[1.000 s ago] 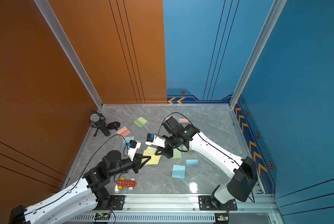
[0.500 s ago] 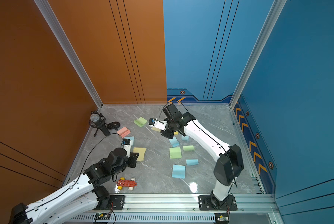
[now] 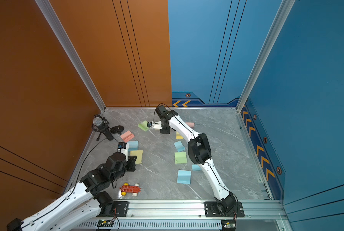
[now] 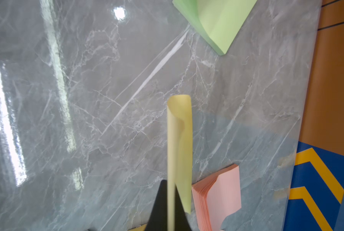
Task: Tear off pages from different memo pads
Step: Place the paper at the center of the board.
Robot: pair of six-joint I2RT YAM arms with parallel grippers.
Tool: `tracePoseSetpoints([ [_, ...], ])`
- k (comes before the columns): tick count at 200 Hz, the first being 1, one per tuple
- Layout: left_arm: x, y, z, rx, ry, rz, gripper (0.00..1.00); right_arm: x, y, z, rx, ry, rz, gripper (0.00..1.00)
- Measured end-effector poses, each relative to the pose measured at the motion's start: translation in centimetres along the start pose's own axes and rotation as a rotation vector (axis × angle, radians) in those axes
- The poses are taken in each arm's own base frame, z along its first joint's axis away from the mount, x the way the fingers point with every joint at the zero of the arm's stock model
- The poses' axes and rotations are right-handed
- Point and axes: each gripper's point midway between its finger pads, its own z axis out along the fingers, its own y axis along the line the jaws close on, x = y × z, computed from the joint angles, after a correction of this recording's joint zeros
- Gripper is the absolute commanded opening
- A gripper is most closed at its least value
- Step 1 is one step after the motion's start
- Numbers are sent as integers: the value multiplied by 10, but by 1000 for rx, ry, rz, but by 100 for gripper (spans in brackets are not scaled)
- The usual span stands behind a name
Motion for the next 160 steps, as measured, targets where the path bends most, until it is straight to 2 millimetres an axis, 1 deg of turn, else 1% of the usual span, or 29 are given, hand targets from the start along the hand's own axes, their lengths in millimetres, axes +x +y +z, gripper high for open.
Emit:
tracePoseSetpoints([
  [43, 1, 3, 2, -16, 7, -1, 0, 8, 3, 27, -2, 38, -39, 0],
  [49, 1, 4, 3, -18, 9, -1, 0, 8, 4, 28, -3, 39, -42, 4],
  [55, 2, 4, 4, -23, 12, -2, 0, 9, 4, 30, -6, 40, -46, 14],
  [64, 2, 7, 6, -35, 19, -6, 0, 8, 5, 31, -8, 38, -55, 23],
  [69, 2, 8, 7, -43, 25, -10, 0, 8, 5, 32, -10, 36, -53, 26],
  [72, 2, 9, 8, -48, 27, -12, 0, 8, 6, 32, -11, 35, -53, 31],
  [75, 2, 11, 9, -55, 31, -14, 0, 7, 6, 32, -13, 31, -56, 34],
  [83, 2, 14, 12, -71, 41, -22, 0, 7, 8, 33, -20, 26, -59, 36],
  [105, -3, 24, 21, -121, 66, -53, 0, 9, 22, 37, -73, 22, -57, 35],
  [114, -8, 31, 26, -148, 77, -76, 0, 8, 25, 34, -88, 13, -49, 35],
  [131, -20, 40, 36, -175, 105, -128, 0, 9, 41, 21, -154, 3, -27, 33],
  [141, -29, 43, 45, -179, 133, -159, 0, 9, 50, 8, -192, -5, -7, 33],
  [151, -40, 42, 55, -170, 157, -182, 0, 9, 57, -7, -217, -14, 16, 34],
  [160, -50, 38, 65, -155, 176, -190, 0, 8, 62, -25, -230, -21, 45, 36],
])
